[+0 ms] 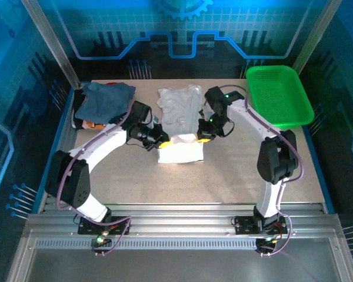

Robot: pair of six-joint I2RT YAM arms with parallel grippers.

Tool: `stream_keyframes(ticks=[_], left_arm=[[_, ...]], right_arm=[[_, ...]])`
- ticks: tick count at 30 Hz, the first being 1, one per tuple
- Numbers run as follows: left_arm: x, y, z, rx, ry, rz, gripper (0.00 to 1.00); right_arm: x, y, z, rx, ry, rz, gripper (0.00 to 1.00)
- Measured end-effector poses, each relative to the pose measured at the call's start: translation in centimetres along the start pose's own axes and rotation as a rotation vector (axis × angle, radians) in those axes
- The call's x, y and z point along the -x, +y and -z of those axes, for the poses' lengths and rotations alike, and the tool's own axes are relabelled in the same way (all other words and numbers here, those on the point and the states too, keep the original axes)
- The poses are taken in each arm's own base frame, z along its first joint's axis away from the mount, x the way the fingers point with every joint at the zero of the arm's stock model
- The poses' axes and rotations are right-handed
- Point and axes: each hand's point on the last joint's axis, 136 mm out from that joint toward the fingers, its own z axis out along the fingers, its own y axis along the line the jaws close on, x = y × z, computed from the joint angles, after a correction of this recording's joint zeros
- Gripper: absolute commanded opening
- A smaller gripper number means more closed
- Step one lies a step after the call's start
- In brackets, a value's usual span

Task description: Fold and stack the t-shirts

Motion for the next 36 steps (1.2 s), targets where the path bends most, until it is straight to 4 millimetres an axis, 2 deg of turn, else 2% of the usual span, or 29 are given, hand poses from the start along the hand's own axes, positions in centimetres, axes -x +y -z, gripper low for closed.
stream_keyframes(ticks=[5, 8, 13, 18, 21, 23, 25, 27, 28, 30, 31, 33, 35, 36], left_arm=[[2.6, -0.9, -0.2, -0.024, -0.011, -0.007, 0.00], [3.9, -0.4, -0.9, -0.019, -0.005, 0.005, 0.00], [5.7, 1.0, -2.3, -0.001, 0.004, 0.033, 0.00], [8.1, 1.4, -3.8, 0.002, 0.014, 0.038, 0.01], [9.4, 1.8, -5.2, 0.006, 0.031, 0.048, 0.12], [10.7, 1.9, -6.0, 0.000, 0.042, 0.061, 0.21], [12.8, 1.2, -6.3, -0.038, 0.040, 0.089, 0.34], [16.1, -0.9, -5.6, -0.087, 0.001, 0.097, 0.46], [18.0, -2.5, -4.6, -0.122, -0.032, 0.093, 0.53], [21.5, -6.8, -1.2, -0.211, -0.123, 0.055, 0.66], [22.9, -9.5, 1.4, -0.266, -0.180, 0.017, 0.75], [24.2, -14.0, 6.9, -0.359, -0.280, -0.056, 0.78], [23.6, -16.8, 12.3, -0.415, -0.359, -0.117, 0.84], [22.9, -17.4, 14.1, -0.421, -0.381, -0.132, 0.87]], right_arm=[[3.0, -0.4, 0.2, 0.001, -0.018, 0.008, 0.00], [4.3, -0.6, -0.2, 0.002, -0.015, 0.006, 0.00], [5.9, -1.2, -1.9, -0.007, 0.011, 0.006, 0.00], [7.0, -2.5, -3.7, -0.015, 0.034, -0.020, 0.01], [8.2, -3.6, -4.8, -0.013, 0.040, -0.047, 0.25], [10.2, -4.1, -5.4, 0.021, 0.023, -0.093, 0.45], [13.2, -4.6, -5.5, 0.103, -0.035, -0.162, 0.51], [17.2, -5.2, -4.1, 0.201, -0.141, -0.254, 0.61], [19.3, -5.5, -2.5, 0.246, -0.205, -0.284, 0.61], [22.7, -5.3, 2.1, 0.319, -0.348, -0.294, 0.62], [23.8, -5.1, 4.8, 0.347, -0.415, -0.287, 0.63], [24.2, -3.8, 10.2, 0.384, -0.523, -0.241, 0.63], [22.1, -2.0, 14.8, 0.381, -0.575, -0.201, 0.65], [20.7, -1.0, 16.4, 0.374, -0.587, -0.176, 0.68]])
